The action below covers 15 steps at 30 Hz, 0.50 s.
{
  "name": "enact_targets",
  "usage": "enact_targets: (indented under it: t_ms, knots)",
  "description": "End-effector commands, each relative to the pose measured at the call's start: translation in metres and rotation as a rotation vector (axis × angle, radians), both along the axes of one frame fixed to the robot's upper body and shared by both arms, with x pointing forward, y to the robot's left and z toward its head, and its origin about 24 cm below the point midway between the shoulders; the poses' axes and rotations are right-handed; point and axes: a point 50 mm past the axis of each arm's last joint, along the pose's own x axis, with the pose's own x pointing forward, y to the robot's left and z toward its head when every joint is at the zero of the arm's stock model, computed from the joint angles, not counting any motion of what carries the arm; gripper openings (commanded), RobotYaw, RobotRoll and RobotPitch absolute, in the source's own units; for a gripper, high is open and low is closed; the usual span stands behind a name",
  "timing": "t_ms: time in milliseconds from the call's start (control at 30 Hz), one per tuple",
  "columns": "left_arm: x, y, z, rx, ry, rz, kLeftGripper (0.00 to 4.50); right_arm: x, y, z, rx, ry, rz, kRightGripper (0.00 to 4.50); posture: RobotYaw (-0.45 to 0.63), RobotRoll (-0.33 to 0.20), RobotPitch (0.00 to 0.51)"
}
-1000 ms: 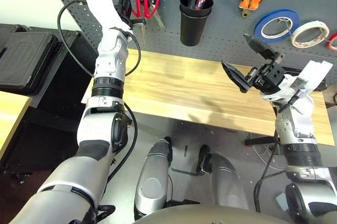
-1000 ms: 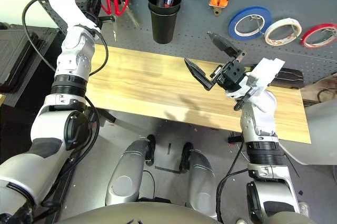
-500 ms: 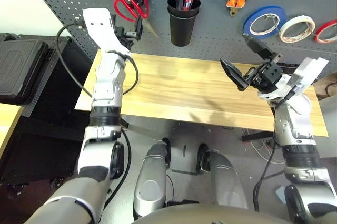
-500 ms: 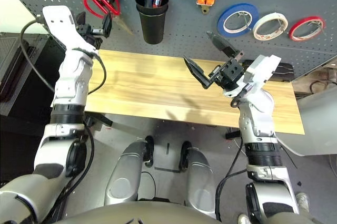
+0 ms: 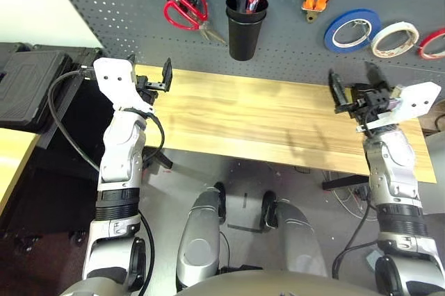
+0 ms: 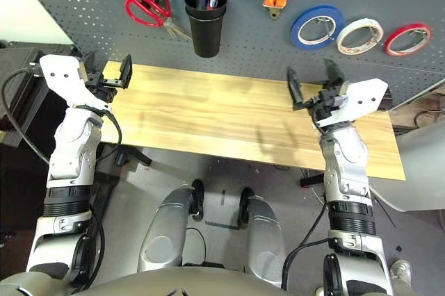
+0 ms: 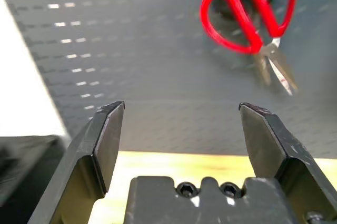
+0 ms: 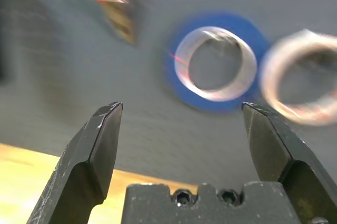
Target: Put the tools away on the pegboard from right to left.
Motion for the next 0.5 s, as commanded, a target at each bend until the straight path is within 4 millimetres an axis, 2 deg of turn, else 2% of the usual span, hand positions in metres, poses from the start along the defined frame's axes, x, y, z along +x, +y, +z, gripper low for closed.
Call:
enact_targets:
  t_ms: [33, 267, 500]
  knots:
    - [-0.001, 0.006, -0.012, 0.006, 0.016, 0.020, 4.46, -0.009, -0.027, -0.014, 0.023, 0.048, -0.181, 4.50, 0.15, 0.000, 0.240]
    - [0.004, 0.018, -0.018, -0.032, 0.012, 0.045, 4.46, -0.015, -0.054, -0.025, 0.030, 0.069, -0.341, 4.50, 0.15, 0.000, 0.240]
    - [0.007, 0.025, -0.022, -0.015, 0.031, 0.047, 4.46, -0.006, -0.057, -0.023, 0.027, 0.052, -0.348, 4.50, 0.16, 0.000, 0.246]
